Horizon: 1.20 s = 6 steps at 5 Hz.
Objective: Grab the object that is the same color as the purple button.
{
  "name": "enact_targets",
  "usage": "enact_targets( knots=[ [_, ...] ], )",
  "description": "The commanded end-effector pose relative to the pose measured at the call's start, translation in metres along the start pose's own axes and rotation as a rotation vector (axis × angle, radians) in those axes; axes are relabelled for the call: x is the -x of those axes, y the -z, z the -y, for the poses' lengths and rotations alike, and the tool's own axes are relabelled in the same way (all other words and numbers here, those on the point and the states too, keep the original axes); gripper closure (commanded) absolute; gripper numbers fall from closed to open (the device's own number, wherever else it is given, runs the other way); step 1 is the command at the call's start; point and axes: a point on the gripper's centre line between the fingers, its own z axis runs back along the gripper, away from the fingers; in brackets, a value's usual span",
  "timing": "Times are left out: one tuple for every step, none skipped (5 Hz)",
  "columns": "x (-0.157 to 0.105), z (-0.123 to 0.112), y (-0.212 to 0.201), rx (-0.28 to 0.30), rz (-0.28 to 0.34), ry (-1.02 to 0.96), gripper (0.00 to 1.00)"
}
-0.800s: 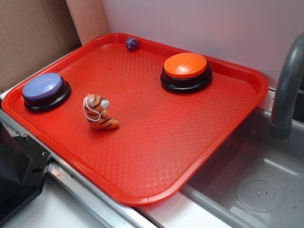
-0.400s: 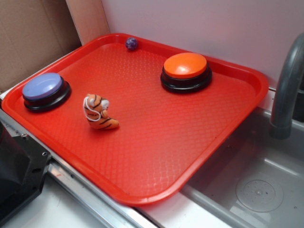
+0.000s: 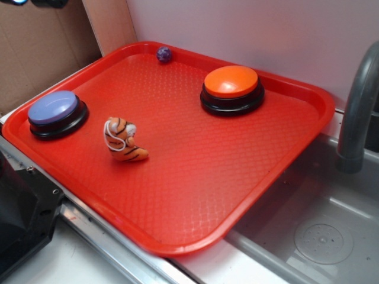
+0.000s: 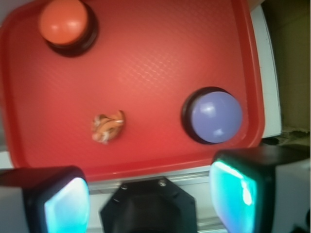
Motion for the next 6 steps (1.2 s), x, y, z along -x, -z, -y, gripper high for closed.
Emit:
enact_targets(
  knots=[
    [-0.07, -0.051, 0.008, -0.109, 0.357, 0.089, 0.0],
    [-0.099, -0.058, 0.028, -0.115, 0.368, 0.1, 0.0],
    [-0.125, -0.063, 0.05, -0.099, 0.339, 0.117, 0.0],
    [-0.14, -0.066, 0.062, -0.111, 0.341, 0.12, 0.0],
    [-0.156, -0.065, 0.071, -0.125, 0.446, 0.097, 0.0],
    [-0.161, -0.062, 0.077, -0.091, 0.565, 0.066, 0.0]
  ],
)
